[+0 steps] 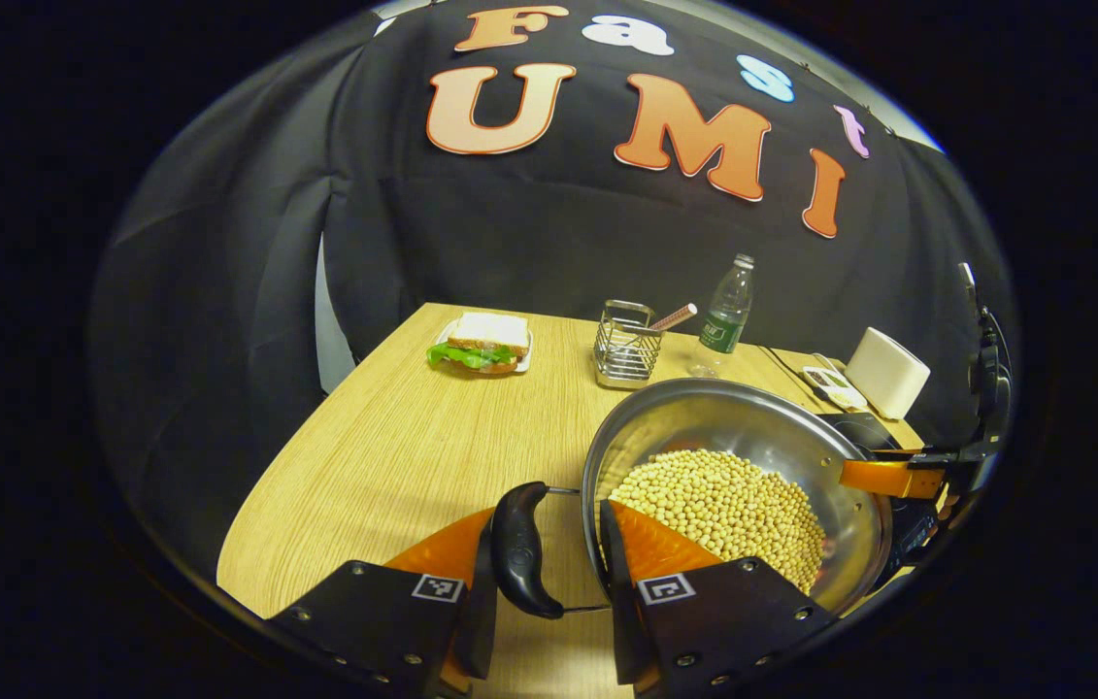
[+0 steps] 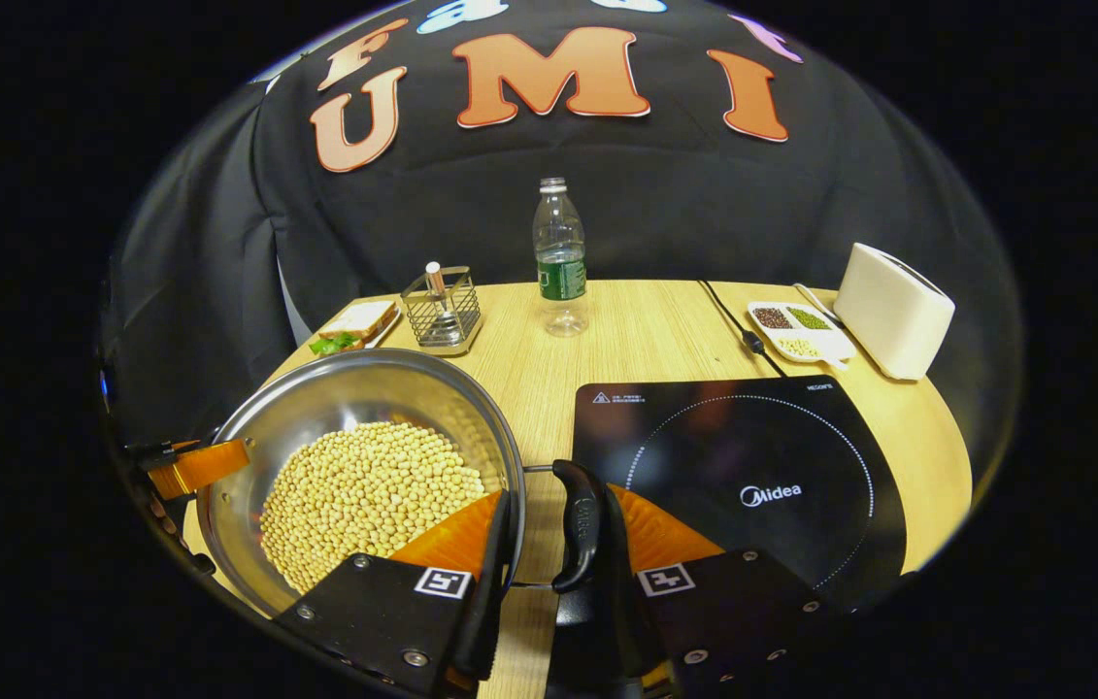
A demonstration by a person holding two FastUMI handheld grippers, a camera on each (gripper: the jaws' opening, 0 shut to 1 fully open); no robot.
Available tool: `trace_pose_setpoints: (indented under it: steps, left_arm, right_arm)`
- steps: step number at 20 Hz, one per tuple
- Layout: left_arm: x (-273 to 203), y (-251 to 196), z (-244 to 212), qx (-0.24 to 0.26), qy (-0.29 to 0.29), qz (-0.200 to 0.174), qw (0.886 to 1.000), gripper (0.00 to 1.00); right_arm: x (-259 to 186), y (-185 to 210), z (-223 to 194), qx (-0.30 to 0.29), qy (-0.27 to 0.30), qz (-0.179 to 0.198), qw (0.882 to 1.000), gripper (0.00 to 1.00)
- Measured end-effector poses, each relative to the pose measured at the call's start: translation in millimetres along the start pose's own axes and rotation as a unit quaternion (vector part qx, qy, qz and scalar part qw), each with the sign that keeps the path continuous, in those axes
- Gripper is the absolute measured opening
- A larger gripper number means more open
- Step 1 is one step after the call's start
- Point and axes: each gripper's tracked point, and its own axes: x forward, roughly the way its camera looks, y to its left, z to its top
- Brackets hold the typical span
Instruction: First push the handle of the pot to place it horizontally, then grasp the pot with both hands and set it on the induction cooktop.
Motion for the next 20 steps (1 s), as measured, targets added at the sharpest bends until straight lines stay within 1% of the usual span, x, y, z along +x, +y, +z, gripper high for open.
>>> trace_pose_setpoints:
  steps: [4,8,13,14,15,20]
  left_arm:
    - [-14,-23,13,0.005,-0.012,-0.005,1.000,0.49]
    - [-21,-56,25,0.017,-0.021,-0.014,1.000,0.50]
    - [-23,-107,32,0.031,-0.023,-0.036,0.999,0.49]
    - [-22,-117,31,0.035,-0.022,-0.040,0.998,0.48]
    - [-21,-128,32,0.037,-0.022,-0.044,0.998,0.49]
    - [-15,-176,29,0.047,-0.011,-0.069,0.996,0.50]
  right_arm:
    - [-20,-17,12,0.005,-0.017,0.000,1.000,0.48]
    - [-38,-45,21,0.011,-0.032,-0.005,0.999,0.47]
    - [-57,-92,24,0.028,-0.041,-0.019,0.999,0.48]
    - [-60,-101,24,0.031,-0.042,-0.023,0.998,0.48]
    - [-63,-111,24,0.034,-0.043,-0.026,0.998,0.48]
    - [-73,-159,21,0.047,-0.043,-0.042,0.997,0.48]
